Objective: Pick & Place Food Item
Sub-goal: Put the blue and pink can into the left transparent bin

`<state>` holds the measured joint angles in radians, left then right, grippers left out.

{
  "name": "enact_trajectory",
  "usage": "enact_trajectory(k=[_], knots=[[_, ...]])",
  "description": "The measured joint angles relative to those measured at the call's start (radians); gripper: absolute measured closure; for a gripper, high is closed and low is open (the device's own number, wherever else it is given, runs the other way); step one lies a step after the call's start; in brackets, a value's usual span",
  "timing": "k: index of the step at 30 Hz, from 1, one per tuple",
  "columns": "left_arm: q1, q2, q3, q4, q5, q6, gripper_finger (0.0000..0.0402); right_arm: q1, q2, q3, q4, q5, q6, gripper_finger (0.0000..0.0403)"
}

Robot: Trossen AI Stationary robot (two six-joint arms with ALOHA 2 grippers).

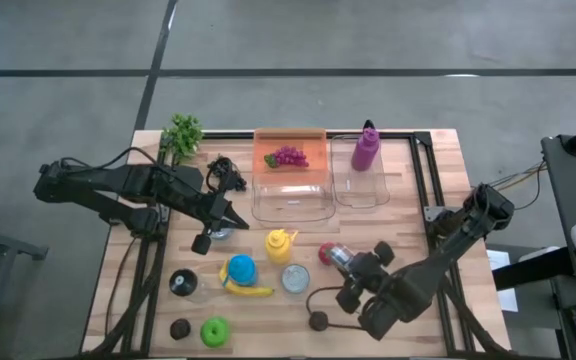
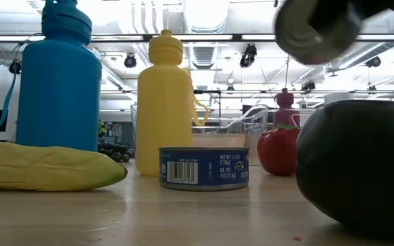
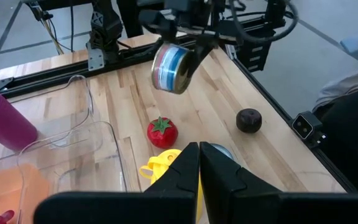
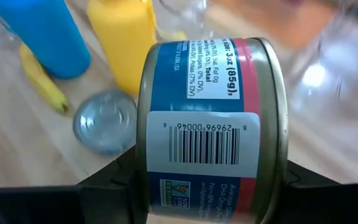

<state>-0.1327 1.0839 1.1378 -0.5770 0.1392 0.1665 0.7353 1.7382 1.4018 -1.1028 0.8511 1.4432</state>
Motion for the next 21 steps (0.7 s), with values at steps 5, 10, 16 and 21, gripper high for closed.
enact_trajectory(k=[5, 10, 16, 21], knots=[[0.0, 0.0, 0.0, 0.0, 0.0, 0.0, 0.0387, -0.063, -0.002, 0.045, 0.016, 0.022, -0.187, 0.0223], [0.0, 0.0, 0.0, 0.0, 0.0, 0.0, 0.0387, -0.132, -0.002, 0.07, 0.044, 0.018, -0.365, 0.0223], [0.0, 0.0, 0.0, 0.0, 0.0, 0.0, 0.0387, -0.175, -0.002, 0.14, 0.062, 0.008, -0.559, 0.0223], [0.0, 0.0, 0.0, 0.001, 0.0, -0.044, 0.0387, -0.177, -0.002, 0.211, 0.062, 0.004, -0.665, 0.0223]])
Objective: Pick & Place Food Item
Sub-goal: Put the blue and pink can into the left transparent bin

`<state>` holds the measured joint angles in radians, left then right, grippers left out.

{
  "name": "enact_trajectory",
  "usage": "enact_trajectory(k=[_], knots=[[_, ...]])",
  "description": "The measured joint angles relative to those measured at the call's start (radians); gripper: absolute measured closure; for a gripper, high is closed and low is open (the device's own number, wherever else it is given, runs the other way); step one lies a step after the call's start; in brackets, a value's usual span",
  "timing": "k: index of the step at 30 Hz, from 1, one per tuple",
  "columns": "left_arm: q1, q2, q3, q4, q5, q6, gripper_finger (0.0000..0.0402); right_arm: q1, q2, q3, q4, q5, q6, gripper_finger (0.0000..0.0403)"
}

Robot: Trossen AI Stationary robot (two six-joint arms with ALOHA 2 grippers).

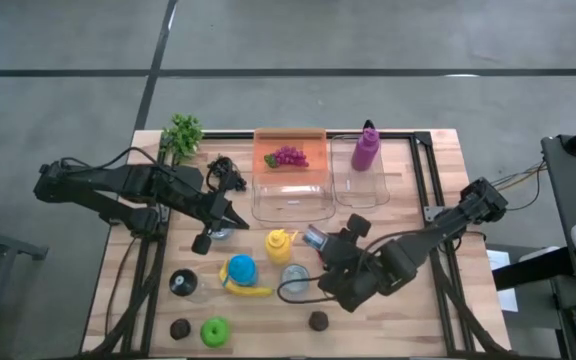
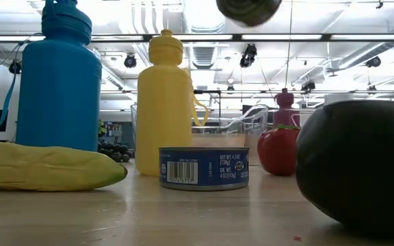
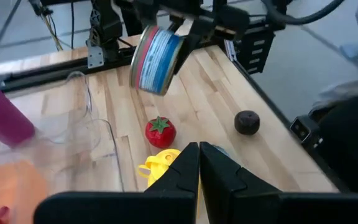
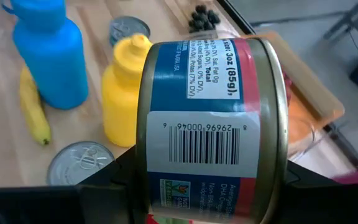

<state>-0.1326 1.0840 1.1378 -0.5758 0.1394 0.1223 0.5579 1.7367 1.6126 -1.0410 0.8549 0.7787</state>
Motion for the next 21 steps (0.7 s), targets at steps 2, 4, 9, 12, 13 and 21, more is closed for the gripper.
enact_trajectory(k=[2, 4, 9, 12, 13, 21], knots=[[0.0, 0.0, 0.0, 0.002, 0.001, -0.057, 0.0387, 0.0, 0.0, 0.018, 0.0, 0.0, -0.025, 0.0223], [0.0, 0.0, 0.0, 0.016, 0.0, -0.068, 0.0387, -0.002, 0.0, 0.028, -0.002, 0.0, -0.035, 0.0223], [0.001, 0.0, 0.0, 0.025, 0.0, -0.071, 0.0387, -0.008, 0.0, 0.037, -0.002, 0.0, -0.058, 0.0223], [0.001, 0.0, 0.0, 0.025, 0.0, -0.071, 0.0387, -0.02, -0.002, 0.036, -0.002, -0.003, -0.066, 0.0223], [0.001, 0.0, 0.0, 0.025, 0.0, -0.071, 0.0387, -0.026, -0.004, 0.036, -0.002, -0.003, -0.077, 0.0223], [0.001, 0.0, 0.0, 0.015, 0.0, -0.071, 0.0387, -0.076, -0.006, 0.036, 0.003, -0.008, -0.142, 0.0223]])
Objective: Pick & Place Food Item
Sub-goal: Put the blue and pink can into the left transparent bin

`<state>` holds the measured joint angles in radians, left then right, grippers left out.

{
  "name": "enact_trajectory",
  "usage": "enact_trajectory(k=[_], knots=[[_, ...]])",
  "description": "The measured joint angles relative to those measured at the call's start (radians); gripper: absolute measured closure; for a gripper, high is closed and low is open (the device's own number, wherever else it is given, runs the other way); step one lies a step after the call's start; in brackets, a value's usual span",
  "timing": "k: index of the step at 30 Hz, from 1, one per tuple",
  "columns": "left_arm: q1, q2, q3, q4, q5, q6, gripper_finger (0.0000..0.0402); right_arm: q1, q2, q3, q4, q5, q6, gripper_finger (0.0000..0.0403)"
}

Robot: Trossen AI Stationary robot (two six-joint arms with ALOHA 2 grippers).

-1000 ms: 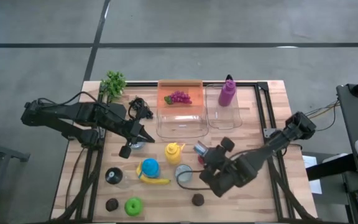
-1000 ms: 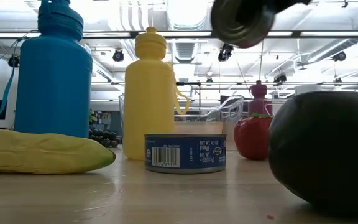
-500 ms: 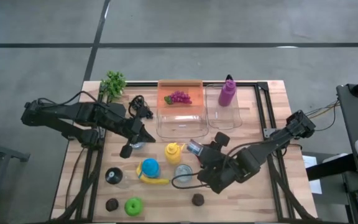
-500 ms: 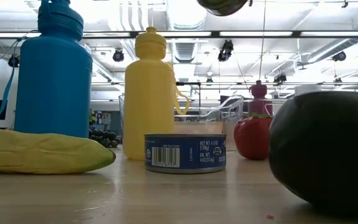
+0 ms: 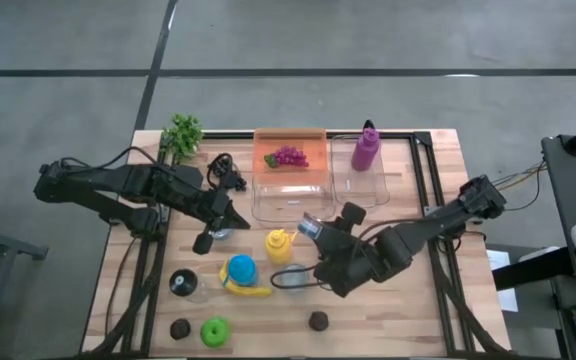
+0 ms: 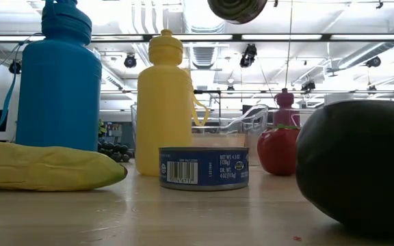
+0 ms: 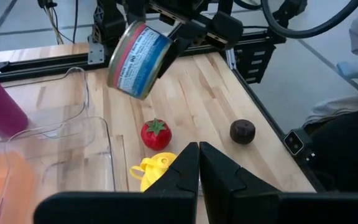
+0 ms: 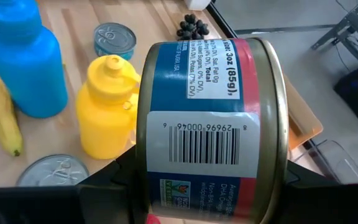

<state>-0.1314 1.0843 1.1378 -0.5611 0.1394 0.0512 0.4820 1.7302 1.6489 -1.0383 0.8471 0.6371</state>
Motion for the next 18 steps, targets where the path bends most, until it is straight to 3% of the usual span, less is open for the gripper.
enact_trajectory(k=[7, 13, 18], knots=[[-0.001, 0.0, 0.0, -0.016, 0.0, 0.026, 0.0366, -0.041, -0.001, 0.0, 0.007, -0.04, -0.04, 0.0223], [-0.001, 0.0, 0.0, -0.012, -0.003, 0.046, 0.0297, -0.057, -0.001, 0.0, 0.039, -0.053, -0.07, 0.0223], [-0.001, 0.012, 0.0, -0.01, -0.099, 0.051, 0.0233, -0.071, -0.001, 0.0, 0.066, -0.072, -0.114, 0.0223]])
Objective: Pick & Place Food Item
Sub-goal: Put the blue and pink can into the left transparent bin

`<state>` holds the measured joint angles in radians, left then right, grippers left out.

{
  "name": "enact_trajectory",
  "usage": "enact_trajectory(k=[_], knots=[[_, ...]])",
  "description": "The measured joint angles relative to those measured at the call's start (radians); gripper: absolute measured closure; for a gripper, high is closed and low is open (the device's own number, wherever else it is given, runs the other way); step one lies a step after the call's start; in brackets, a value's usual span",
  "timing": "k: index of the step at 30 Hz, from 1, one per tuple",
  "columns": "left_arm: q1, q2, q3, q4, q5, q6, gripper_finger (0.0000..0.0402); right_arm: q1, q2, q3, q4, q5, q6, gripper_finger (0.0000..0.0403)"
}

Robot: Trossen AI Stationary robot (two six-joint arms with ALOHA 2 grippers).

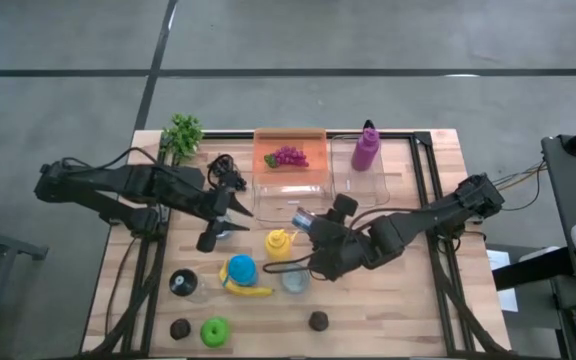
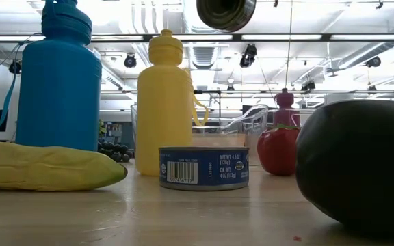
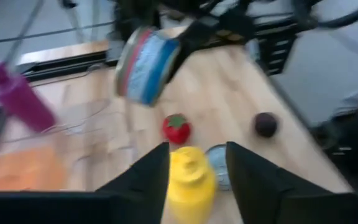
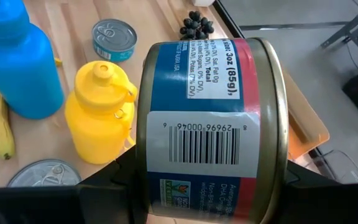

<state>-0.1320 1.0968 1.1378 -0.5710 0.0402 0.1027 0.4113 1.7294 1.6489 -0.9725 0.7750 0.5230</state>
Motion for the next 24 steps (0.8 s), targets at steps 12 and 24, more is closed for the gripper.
enact_trajectory(k=[12, 24], knots=[[0.001, 0.066, 0.0, 0.004, -0.13, 0.001, 0.0156, -0.003, 0.0, 0.0, 0.035, 0.001, -0.034, 0.0223], [0.001, 0.071, 0.0, 0.014, -0.129, 0.019, 0.0155, -0.003, 0.0, -0.007, 0.149, -0.023, -0.109, 0.0223]])
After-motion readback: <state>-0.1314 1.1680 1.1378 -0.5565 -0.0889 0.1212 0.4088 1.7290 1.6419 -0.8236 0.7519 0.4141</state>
